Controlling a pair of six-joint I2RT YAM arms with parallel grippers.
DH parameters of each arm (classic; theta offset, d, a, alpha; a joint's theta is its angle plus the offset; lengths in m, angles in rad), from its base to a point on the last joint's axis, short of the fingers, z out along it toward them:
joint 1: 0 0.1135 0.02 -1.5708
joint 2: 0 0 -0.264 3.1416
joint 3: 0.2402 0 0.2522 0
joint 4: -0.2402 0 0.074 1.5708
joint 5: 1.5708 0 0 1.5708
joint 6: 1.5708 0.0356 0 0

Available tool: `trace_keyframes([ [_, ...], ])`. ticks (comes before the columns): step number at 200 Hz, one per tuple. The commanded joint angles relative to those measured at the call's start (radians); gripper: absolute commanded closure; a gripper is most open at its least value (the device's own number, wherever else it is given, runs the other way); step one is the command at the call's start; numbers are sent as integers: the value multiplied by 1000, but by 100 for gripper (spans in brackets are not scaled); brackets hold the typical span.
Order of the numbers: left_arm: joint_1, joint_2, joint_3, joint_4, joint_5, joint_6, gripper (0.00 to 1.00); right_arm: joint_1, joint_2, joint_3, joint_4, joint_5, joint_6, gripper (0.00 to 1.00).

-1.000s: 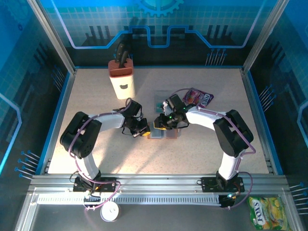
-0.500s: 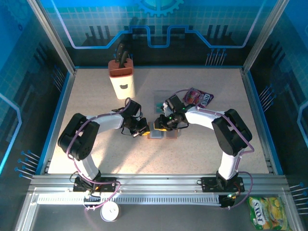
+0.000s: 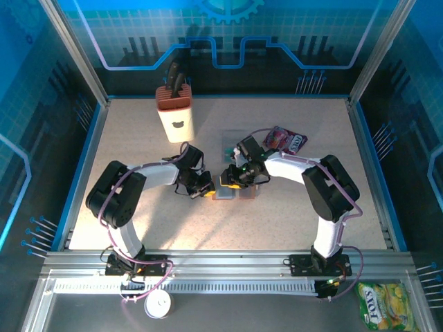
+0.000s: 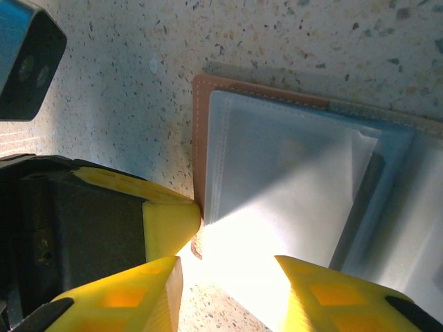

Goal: Take the credit cards out of the card holder

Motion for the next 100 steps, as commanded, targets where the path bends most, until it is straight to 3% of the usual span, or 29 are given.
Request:
trace_keyframes([
  [1, -6, 16, -13, -51, -24, 6, 94, 3, 27, 28, -23, -19, 6, 60],
  [100, -6, 14, -5, -64, -30, 10, 95, -1, 57, 49, -98, 6, -10, 57],
])
